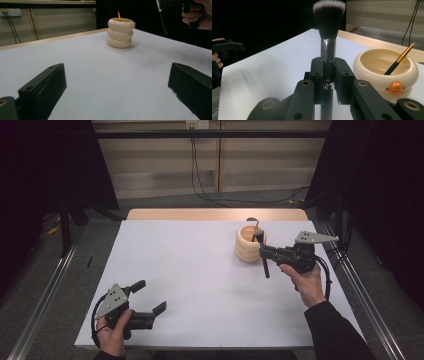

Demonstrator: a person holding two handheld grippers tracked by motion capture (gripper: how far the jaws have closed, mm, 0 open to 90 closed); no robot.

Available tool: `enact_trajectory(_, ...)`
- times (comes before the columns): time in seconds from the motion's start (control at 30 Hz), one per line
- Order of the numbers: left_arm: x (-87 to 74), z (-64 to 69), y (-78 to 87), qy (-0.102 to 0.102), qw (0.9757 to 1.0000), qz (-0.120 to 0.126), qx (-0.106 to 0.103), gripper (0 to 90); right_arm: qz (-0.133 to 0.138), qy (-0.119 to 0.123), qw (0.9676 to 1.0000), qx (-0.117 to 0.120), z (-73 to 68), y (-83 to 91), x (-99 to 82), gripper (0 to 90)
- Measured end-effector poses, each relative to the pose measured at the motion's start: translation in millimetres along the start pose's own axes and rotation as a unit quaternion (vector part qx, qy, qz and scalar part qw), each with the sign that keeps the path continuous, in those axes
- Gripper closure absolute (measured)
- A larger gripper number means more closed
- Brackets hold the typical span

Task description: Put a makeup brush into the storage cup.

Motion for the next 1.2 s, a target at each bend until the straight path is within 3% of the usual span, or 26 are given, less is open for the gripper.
enact_trajectory(0.1, 0.1, 0.0, -0.2, -0.004, 1.0000, 0.000, -0.001, 1.6, 0.002, 0.002, 1.0000, -0.002, 2.6, -2.3, 5.8, 78.2)
enact_trajectory(0.27, 0.0, 0.7, -1.0, 0.006, 1.0000, 0.003, -0.002, 1.4, 0.003, 0.008, 1.0000, -0.001, 4.2, -9.4, 17.7, 78.2)
enact_trajectory(0.3, -0.4, -0.3, -0.5, -0.001, 1.0000, -0.001, 0.000, 1.3, 0.004, 0.009, 1.0000, 0.001, 4.2, -10.5, 19.4, 78.2)
enact_trajectory(1.2, -1.3, -0.4, -0.9, -0.001, 1.0000, -0.004, -0.003, 1.3, 0.015, 0.026, 0.9990, -0.034, 36.3, -33.4, 56.6, 78.1)
Point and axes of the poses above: each handheld gripper's, and its own axes: y roughly backward along the jaws, x roughly out of its top, z roughly to its right, the point moved 10 cm from there along -y, roughly forward along the jaws, and after that the axes turned 7 degrees about y, right-handed, at the moved point
